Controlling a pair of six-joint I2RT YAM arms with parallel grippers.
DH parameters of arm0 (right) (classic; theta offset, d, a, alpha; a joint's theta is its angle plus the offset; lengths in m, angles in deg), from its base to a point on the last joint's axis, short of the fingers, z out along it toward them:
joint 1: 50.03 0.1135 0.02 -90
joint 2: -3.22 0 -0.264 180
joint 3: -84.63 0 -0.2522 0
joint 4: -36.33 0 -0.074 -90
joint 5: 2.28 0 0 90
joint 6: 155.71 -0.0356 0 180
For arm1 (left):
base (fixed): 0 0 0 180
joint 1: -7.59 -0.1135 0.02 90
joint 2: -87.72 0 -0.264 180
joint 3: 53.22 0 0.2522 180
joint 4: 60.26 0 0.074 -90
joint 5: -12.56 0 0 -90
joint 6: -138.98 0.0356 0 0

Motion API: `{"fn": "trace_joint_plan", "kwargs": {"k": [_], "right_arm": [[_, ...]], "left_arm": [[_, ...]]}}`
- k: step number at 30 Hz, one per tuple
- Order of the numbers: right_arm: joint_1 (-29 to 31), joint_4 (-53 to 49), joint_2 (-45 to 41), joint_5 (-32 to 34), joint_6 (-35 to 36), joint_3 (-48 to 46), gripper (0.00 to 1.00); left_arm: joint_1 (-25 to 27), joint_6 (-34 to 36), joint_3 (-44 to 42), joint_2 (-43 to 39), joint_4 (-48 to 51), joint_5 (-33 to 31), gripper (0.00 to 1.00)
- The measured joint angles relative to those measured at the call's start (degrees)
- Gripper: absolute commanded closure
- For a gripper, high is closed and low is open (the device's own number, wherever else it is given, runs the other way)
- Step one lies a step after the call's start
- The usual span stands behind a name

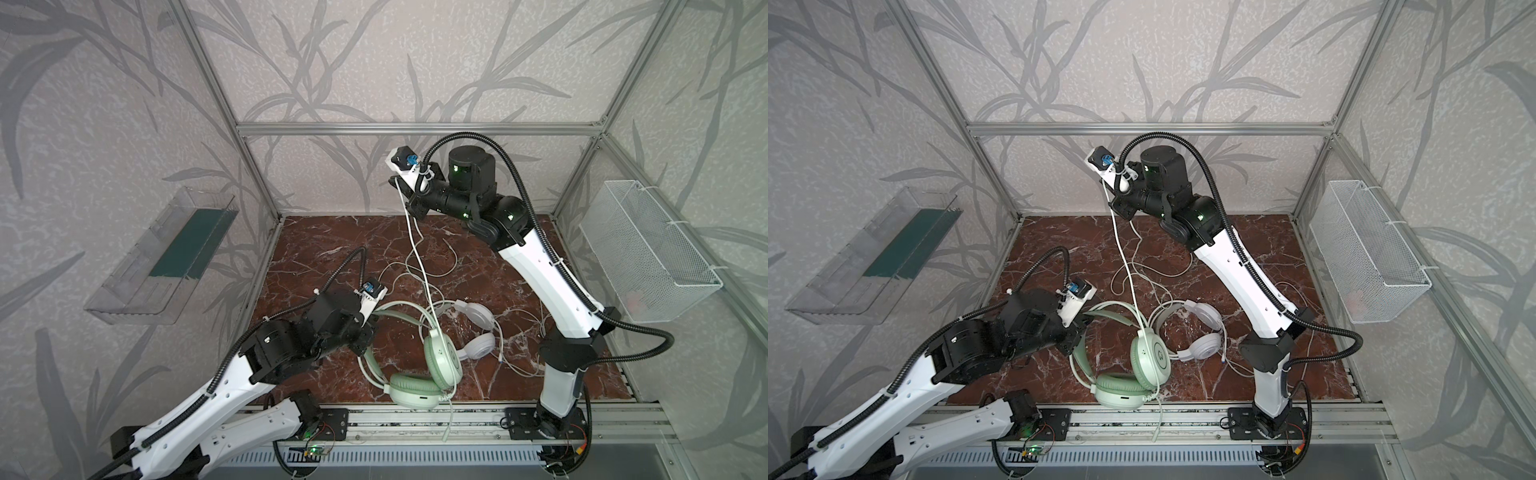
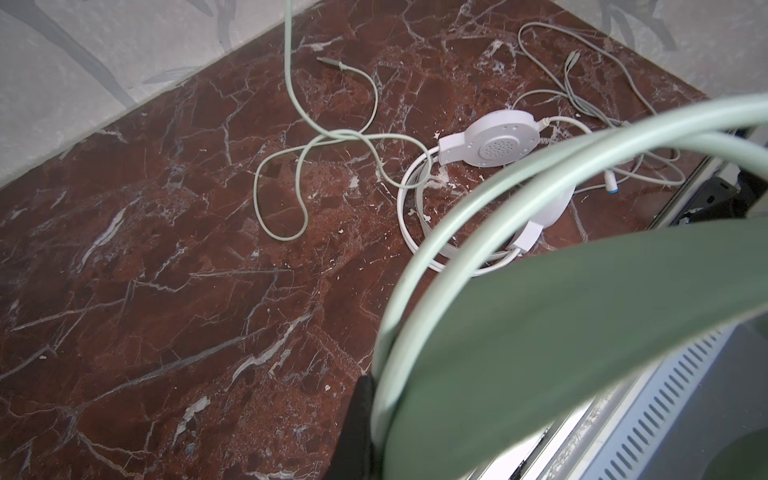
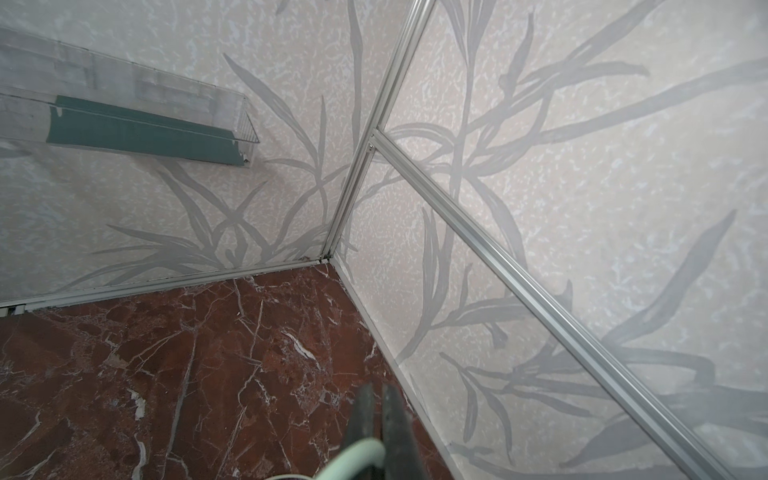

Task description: Wrap the headphones

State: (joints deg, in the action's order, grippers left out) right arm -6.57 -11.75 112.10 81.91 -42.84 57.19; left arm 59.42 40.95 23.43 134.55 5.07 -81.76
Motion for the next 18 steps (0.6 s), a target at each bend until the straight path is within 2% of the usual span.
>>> {"fn": "trace_joint_plan", "kwargs": {"k": [5, 8, 12, 18], "right_arm": [[-0.9, -2.08, 1.84, 2.89, -3.58, 0.74, 1.0], [-0.94, -4.98, 5.01, 4.28, -5.79, 4.22, 1.0], [-0.85, -8.9, 6.95, 5.79, -9.31, 6.97, 1.0], [2.1, -9.64, 3.3, 10.75, -11.8, 5.44, 1.0]], "left_arm": [[0.04, -1.22, 0.13, -2.82, -2.43, 0.0, 1.0], [0.07, -2.54, 0.46, -2.49, -3.76, -0.24, 1.0], [0.24, -3.69, 1.81, 0.66, -3.34, -3.08, 1.0], [0.24, -5.14, 2.93, 8.04, 0.28, -8.33, 1.0]]}}
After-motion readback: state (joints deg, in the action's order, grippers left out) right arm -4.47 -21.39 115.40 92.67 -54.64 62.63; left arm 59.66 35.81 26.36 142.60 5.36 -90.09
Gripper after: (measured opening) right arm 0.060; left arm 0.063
